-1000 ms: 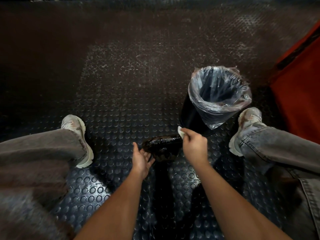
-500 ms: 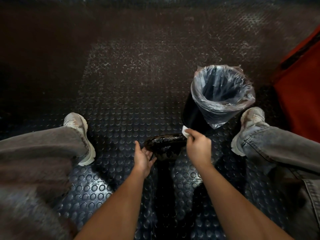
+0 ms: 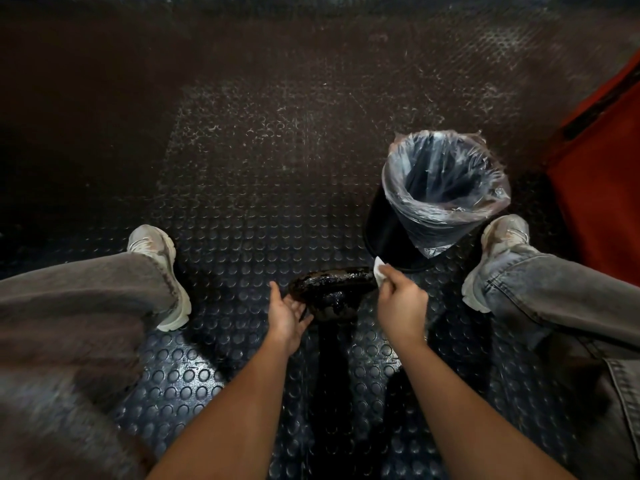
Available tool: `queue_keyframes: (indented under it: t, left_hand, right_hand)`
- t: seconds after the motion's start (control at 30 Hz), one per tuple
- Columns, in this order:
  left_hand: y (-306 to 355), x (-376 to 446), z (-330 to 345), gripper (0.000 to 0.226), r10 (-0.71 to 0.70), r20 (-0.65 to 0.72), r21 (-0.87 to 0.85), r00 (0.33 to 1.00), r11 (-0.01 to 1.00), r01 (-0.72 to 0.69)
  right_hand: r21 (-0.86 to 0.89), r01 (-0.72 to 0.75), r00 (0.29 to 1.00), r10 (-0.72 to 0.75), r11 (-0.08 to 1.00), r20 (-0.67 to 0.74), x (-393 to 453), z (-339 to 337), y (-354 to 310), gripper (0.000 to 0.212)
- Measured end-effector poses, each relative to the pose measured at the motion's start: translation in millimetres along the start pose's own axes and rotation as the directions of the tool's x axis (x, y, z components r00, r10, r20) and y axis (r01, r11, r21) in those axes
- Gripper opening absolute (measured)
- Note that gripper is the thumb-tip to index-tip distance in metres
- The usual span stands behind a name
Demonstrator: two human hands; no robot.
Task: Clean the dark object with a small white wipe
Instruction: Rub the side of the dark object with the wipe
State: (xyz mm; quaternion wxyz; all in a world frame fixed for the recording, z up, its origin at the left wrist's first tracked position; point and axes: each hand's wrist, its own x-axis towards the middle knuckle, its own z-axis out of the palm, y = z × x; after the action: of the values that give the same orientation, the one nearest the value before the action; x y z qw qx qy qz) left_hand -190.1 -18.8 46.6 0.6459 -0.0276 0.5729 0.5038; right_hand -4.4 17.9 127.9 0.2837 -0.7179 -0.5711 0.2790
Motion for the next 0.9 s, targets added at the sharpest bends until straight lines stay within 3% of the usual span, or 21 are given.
queue_keyframes:
  t: [0.07,0.13,0.27,0.33,0.43,0.53,0.67,0.8,0.83,0.9]
  left_hand:
    - [-0.5,3.0,-0.4,0.076,-0.002,0.005,-0.008,1.000,1.000,0.002]
    - [-0.8,3.4,-0.8,0.077,0.001,0.010,-0.005,1.000,1.000,-0.001]
    - [-1.1,4.9,-0.6,0.081,0.001,0.017,-0.004,1.000,1.000,-0.001]
    - [-1.5,7.1,-3.6,0.082,0.006,0.024,-0.002,1.000,1.000,-0.006]
    - [-2.6,7.1,-3.8,0.078,0.004,0.028,0.012,1.000,1.000,-0.004]
    - [-1.8,6.5,-4.7,0.081,0.003,0.031,0.014,1.000,1.000,-0.003]
    - [-4.1,10.7,-7.1,0.087,0.008,0.023,0.002,1.000,1.000,-0.008]
    - [-5.2,12.0,-5.3,0.083,0.008,0.010,0.006,1.000,1.000,-0.008]
    - [-5.6,12.6,-5.5,0.083,0.006,0.013,0.007,1.000,1.000,-0.006]
    - [-6.1,13.6,-7.3,0.085,0.006,0.025,0.007,1.000,1.000,-0.006]
  right_hand:
    - [-0.023,0.051,0.998,-0.050,0.998,0.043,6.7,4.7,-12.0,0.032]
    - [-0.076,0.215,0.973,-0.207,0.974,0.102,3.5,12.6,-22.1,0.034]
    - [-0.178,0.543,0.836,-0.509,0.820,0.207,-12.9,14.5,-5.0,0.035]
    - [-0.188,0.488,0.872,-0.464,0.853,0.158,-17.4,8.5,7.2,0.036]
    - [-0.079,0.199,0.980,-0.200,0.977,-0.005,-15.7,0.8,12.4,0.036]
    - [-0.026,0.078,0.997,-0.079,0.997,-0.009,-2.5,0.1,0.0,0.031]
    - [-0.076,0.213,0.971,-0.202,0.974,0.127,7.2,11.8,-22.2,0.036]
    - [-0.188,0.553,0.828,-0.510,0.812,0.231,-9.5,19.7,-10.6,0.036]
    - [-0.180,0.565,0.821,-0.526,0.805,0.221,-13.3,16.7,-3.1,0.037]
    - [-0.141,0.452,0.890,-0.435,0.881,0.137,-20.8,10.3,10.3,0.039]
